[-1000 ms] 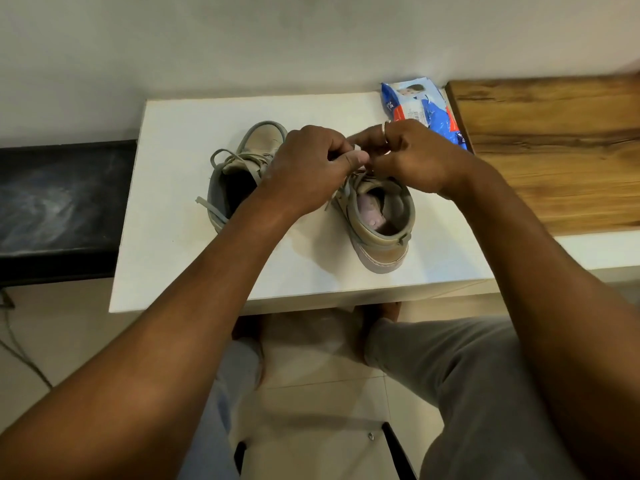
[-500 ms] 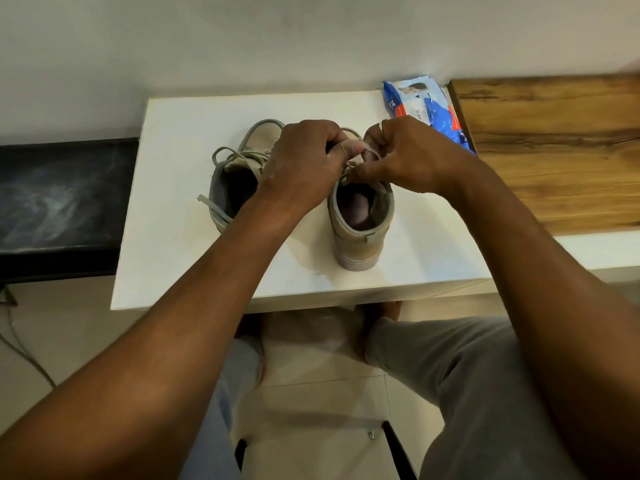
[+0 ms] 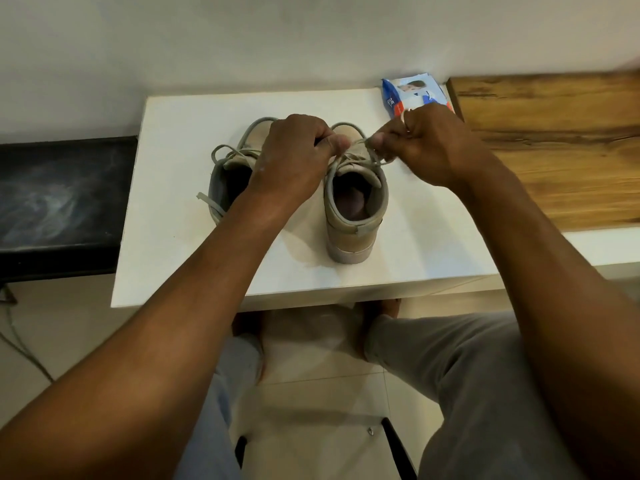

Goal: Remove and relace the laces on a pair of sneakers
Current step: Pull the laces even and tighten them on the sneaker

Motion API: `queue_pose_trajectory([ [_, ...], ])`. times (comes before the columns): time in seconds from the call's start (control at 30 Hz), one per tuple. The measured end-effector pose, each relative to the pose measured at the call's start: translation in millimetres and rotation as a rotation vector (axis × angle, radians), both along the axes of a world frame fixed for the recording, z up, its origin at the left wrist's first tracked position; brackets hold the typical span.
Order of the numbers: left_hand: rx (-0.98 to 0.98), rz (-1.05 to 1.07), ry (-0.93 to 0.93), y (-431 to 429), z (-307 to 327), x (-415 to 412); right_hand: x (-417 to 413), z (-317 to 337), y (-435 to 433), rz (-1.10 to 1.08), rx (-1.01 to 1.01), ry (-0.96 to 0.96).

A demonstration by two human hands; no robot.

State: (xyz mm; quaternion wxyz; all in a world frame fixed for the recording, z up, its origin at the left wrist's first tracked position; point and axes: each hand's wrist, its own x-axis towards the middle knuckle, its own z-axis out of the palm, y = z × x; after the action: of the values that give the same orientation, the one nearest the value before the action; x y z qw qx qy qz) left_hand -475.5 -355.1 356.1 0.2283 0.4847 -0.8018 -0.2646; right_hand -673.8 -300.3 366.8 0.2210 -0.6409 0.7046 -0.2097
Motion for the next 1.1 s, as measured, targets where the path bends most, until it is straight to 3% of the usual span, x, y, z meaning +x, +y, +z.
queue_pose_trajectory([
  [0.3, 0.087, 0.093, -0.211, -7.5, -8.3, 6.2, -32.1, -19.0, 10.4, -0.147, 0.172, -0.202],
  [0.43, 0.094, 0.122, -0.212, -8.0, -7.5, 6.9, -36.7, -20.4, 11.9, -0.171, 0.178, -0.255],
  [0.67, -0.010, -0.009, -0.157, 2.5, -14.7, -2.1, -15.4, -14.9, 3.3, -0.043, 0.134, -0.060],
  [0.83, -0.013, -0.046, -0.135, 11.8, -14.2, -11.8, -3.3, -12.9, -1.0, -0.020, 0.100, -0.076],
  [1.1, 0.147, 0.051, -0.055, 6.3, -17.0, -10.2, -5.0, -11.7, -4.7, -0.041, 0.138, 0.005],
])
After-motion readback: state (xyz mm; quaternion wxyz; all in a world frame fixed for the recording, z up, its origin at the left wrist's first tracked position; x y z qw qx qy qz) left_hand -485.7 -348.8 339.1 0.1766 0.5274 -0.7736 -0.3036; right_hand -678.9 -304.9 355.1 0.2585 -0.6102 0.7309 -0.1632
